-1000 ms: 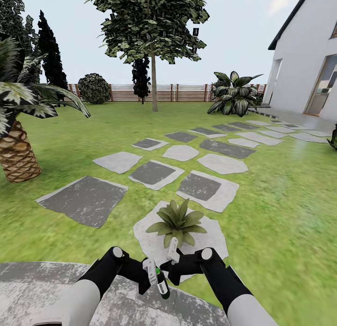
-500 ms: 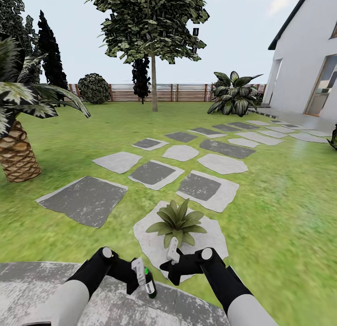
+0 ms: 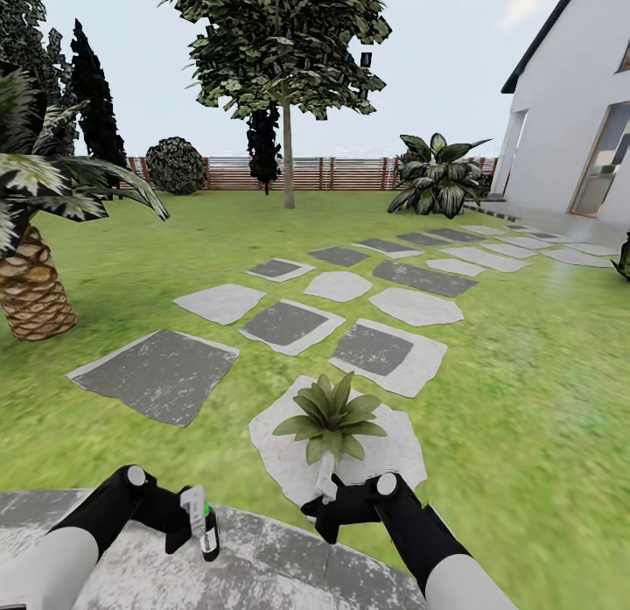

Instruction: Pick up the pesticide atomizer in the garden and spray insectifuge to fully cover both potted plants in the garden.

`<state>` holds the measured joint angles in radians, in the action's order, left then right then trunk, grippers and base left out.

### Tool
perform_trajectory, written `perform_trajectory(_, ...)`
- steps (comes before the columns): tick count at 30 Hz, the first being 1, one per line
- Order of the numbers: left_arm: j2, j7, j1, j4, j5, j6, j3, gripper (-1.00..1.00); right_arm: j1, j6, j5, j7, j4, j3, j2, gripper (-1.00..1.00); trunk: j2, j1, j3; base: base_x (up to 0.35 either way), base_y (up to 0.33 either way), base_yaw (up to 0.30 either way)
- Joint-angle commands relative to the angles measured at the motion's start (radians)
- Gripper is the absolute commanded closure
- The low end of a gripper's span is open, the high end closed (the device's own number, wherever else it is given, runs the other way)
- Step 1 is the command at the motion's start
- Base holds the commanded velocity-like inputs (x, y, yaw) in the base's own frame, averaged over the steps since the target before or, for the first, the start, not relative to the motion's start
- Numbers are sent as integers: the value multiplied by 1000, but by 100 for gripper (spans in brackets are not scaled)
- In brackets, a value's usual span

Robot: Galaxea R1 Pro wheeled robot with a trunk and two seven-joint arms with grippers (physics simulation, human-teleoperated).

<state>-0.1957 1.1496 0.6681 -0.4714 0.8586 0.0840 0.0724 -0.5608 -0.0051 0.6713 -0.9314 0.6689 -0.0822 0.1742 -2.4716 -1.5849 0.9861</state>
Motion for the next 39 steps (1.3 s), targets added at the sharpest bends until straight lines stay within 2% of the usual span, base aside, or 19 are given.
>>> perform_trajectory(1, -2, 3, 0, 1, 10, 7, 11, 100, 0, -1, 7, 33, -15, 1, 0, 100, 0, 0, 1, 0, 0, 0)
perform_trajectory(2, -4, -1, 0, 2, 9, 5, 13, 100, 0, -1, 7, 77, -35, 1, 0, 100, 0, 0, 1, 0, 0, 0)
perform_trajectory(4, -7, -25, 0, 5, 3, 2, 15, 100, 1, -1, 6, 169, -94, 1, -33, 100, 0, 0, 1, 0, 0, 0)
perform_trajectory(5, 5, -227, 0, 95, -9, -36, 196, 100, 4, -29, -204, 764, -489, 68, -248, 100, 0, 0, 1, 0, 0, 0)
perform_trajectory(7, 5, -235, 1, 99, -9, -79, 226, 100, 5, -58, -277, 858, -538, 74, -263, 100, 0, 0, 1, 0, 0, 0)
perform_trajectory(11, 5, -232, 1, 100, -8, -132, 234, 100, 7, -68, -332, 906, -574, 76, -266, 100, 0, 0, 1, 0, 0, 0)
perform_trajectory(20, 6, -229, 1, 97, -6, -142, 232, 100, 7, -70, -345, 914, -575, 81, -266, 100, 0, 0, 1, 0, 0, 0)
perform_trajectory(23, 8, -230, 2, 96, -7, -148, 231, 100, 7, -69, -363, 916, -574, 132, -265, 100, 0, 0, 1, 0, 0, 0)
perform_trajectory(24, 12, -231, 5, 96, -8, -149, 230, 100, 7, -69, -372, 916, -574, 169, -266, -100, 0, 0, 1, 0, 0, 0)
perform_trajectory(25, 15, -231, 7, 95, -9, -153, 230, 100, 7, -69, -377, 916, -574, 200, -266, -100, 0, 0, 1, 0, 0, 0)
perform_trajectory(26, 17, -231, 9, 95, -9, -162, 230, 100, 7, -69, -378, 916, -574, 214, -266, -100, 0, 0, 1, 0, 0, 0)
perform_trajectory(31, 37, -223, 17, 90, -7, -288, 228, 100, 7, -69, -381, 916, -574, 237, -273, -100, 0, 0, 1, 0, 0, 0)
perform_trajectory(33, 51, -188, 19, 86, -6, -322, 226, 100, 7, -69, -381, 917, -574, 238, -275, -100, 0, 0, 1, 0, 0, 0)
perform_trajectory(35, 71, -111, 22, 60, -3, -384, 223, 100, 7, -69, -381, 920, -574, 240, -288, -100, 0, 0, 1, 0, 0, 0)
perform_trajectory(36, 74, -94, 23, 42, -1, -412, 223, 100, 7, -70, -382, 927, -575, 240, -295, -100, 0, 0, 1, 0, 0, 0)
perform_trajectory(38, 77, -75, 27, 5, 1, -481, 222, 100, 7, -69, -390, 961, -577, 244, -309, -100, 0, 0, 1, 0, 0, 0)
perform_trajectory(39, 78, -68, 28, -19, 2, -537, 222, 100, 7, -69, -405, 999, -579, 252, -313, -100, 0, 0, 1, 0, 0, 0)
